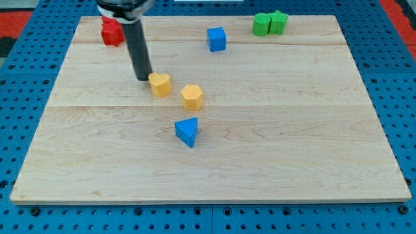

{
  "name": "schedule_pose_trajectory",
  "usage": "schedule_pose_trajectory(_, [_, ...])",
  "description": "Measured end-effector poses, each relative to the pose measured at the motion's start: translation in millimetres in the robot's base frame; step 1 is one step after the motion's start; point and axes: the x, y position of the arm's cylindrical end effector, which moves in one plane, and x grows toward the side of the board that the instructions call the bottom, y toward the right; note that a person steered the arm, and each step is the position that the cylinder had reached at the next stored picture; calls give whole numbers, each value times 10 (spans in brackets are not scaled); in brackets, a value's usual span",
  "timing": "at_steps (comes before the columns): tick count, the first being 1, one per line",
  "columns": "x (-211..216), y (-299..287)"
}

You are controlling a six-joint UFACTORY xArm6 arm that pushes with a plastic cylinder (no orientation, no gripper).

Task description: Move your arm closer to blue triangle

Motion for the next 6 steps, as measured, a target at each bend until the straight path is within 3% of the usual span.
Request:
schedule_pose_trajectory(1, [150,231])
schedule_pose_trajectory(3, [227,-318])
schedule_pose_trajectory(6, [1275,91])
